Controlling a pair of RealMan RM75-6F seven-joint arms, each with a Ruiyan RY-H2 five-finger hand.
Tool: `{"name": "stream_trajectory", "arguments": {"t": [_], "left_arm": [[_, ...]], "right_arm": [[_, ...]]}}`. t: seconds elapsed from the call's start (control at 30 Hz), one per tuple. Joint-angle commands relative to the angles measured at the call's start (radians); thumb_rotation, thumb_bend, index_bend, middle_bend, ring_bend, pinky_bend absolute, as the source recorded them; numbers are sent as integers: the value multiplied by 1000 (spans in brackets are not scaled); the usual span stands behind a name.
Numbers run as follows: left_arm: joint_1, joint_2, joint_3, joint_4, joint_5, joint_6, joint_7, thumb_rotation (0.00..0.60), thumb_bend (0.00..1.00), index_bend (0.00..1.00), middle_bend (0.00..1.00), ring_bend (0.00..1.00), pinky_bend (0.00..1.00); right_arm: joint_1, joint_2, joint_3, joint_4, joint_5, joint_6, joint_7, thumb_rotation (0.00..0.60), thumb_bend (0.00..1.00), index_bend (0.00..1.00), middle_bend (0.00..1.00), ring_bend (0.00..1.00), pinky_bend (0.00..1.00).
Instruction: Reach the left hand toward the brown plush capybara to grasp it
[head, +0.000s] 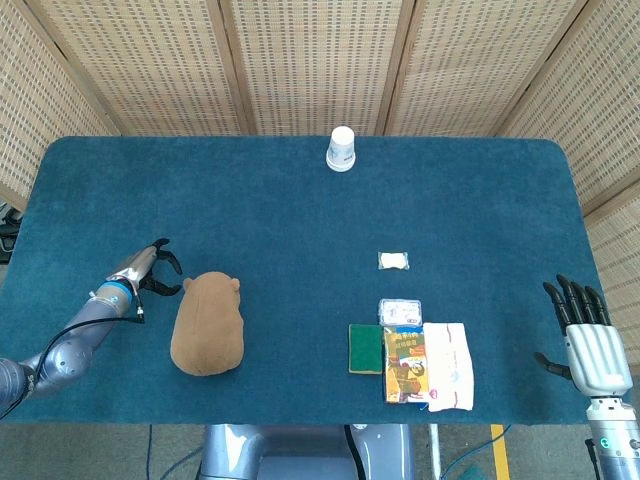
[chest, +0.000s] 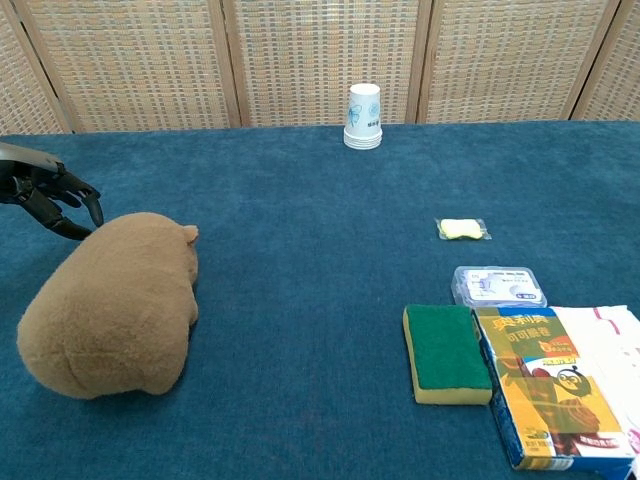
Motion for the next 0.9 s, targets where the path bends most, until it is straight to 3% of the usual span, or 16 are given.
{"name": "stream_trajectory", "arguments": {"t": [0.03, 0.63, 0.9], "left_arm": [[-2, -3, -3, -1, 1, 3, -2, 600, 344, 455, 0, 0, 0], [-8, -36, 4, -7, 8, 34, 8, 600, 349, 468, 0, 0, 0], [-2, -50, -7, -8, 15, 45, -3, 600, 435, 504, 0, 0, 0]], "right_arm": [[0, 1, 0, -1, -2, 2, 1, 600, 178, 78, 0, 0, 0], [-2, 6, -1, -4, -4, 6, 13, 600, 178, 79, 0, 0, 0], [-1, 5, -3, -3, -7, 3, 13, 600, 178, 79, 0, 0, 0]]}}
